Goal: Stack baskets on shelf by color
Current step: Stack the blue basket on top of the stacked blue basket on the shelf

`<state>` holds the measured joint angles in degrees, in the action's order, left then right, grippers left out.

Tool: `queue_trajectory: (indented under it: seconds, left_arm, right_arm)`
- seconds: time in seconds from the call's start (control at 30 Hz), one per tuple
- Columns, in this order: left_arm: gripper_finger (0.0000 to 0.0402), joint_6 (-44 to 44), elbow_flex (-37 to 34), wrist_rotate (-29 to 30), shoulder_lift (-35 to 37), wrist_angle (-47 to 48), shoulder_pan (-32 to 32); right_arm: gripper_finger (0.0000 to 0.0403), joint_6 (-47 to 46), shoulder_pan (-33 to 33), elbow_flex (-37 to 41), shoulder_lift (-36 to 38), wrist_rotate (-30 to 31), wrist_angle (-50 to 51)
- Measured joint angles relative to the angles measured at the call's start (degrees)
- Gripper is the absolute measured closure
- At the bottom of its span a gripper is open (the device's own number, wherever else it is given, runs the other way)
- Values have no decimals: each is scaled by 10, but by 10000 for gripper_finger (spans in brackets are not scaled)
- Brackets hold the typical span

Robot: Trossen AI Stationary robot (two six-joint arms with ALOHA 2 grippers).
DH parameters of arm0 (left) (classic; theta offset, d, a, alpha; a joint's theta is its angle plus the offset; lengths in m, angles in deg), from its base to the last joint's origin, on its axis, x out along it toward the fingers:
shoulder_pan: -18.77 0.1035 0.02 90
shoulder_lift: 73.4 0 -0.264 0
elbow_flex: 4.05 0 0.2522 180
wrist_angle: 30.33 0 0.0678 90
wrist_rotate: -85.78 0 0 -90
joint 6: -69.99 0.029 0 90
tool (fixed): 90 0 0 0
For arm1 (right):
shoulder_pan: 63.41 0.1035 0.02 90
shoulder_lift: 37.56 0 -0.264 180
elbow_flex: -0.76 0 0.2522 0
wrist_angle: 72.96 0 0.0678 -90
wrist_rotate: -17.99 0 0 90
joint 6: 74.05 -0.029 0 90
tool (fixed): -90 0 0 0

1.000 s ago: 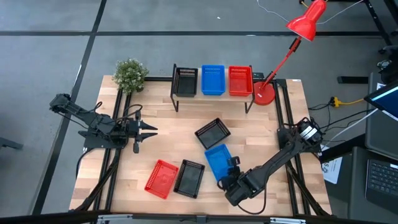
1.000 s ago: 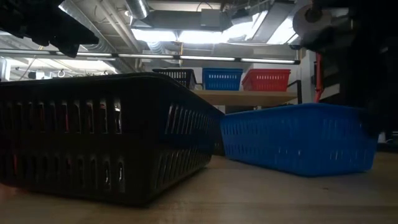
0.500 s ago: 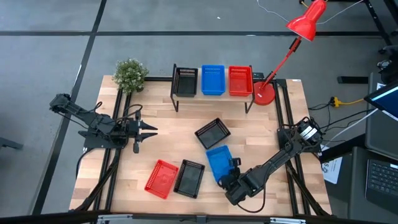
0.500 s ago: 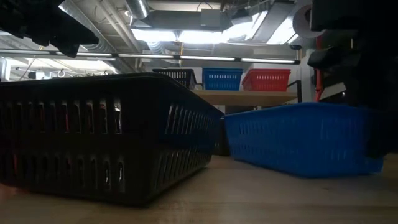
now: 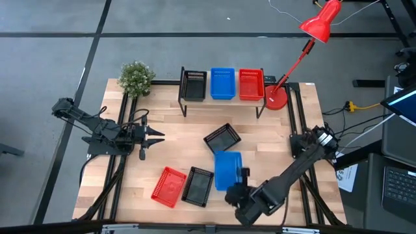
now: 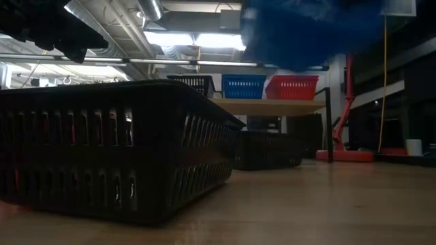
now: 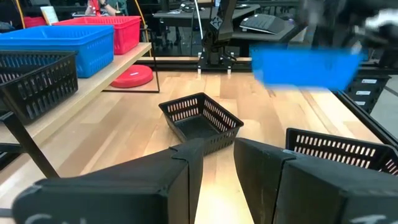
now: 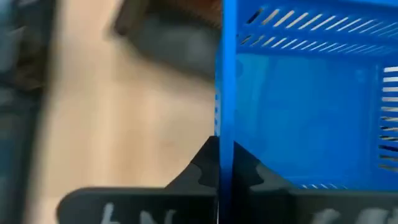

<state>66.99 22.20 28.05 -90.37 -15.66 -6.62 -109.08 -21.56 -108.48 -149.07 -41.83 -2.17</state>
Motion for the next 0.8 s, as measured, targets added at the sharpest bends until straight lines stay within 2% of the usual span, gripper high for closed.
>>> queue_trajectory:
  seconds: [0.1, 0.2, 0.27, 0.37, 0.47, 0.57, 0.7, 0.8]
  left_arm:
    - [318, 0, 0, 0, 0, 0, 0]
    - [318, 0, 0, 0, 0, 0, 0]
    - [318, 1, 0, 0, 0, 0, 0]
    - [318, 4, 0, 0, 0, 0, 0]
    - [318, 4, 0, 0, 0, 1, 0]
    - [318, 6, 0, 0, 0, 2, 0]
    - [318, 6, 0, 0, 0, 14, 0]
    - [318, 6, 0, 0, 0, 24, 0]
  right_arm:
    - [402, 31, -13, -70, 0, 124, 98]
    - [402, 67, -48, -137, 0, 201, 193]
    - [402, 95, -82, -178, 0, 227, 249]
    - [402, 159, -156, -238, 0, 223, 318]
    - [403, 256, -249, -284, 2, 183, 329]
    - [403, 350, -352, -318, 6, 107, 312]
    - [403, 416, -471, -349, 8, -17, 303]
    - [403, 445, -527, -346, 8, -123, 295]
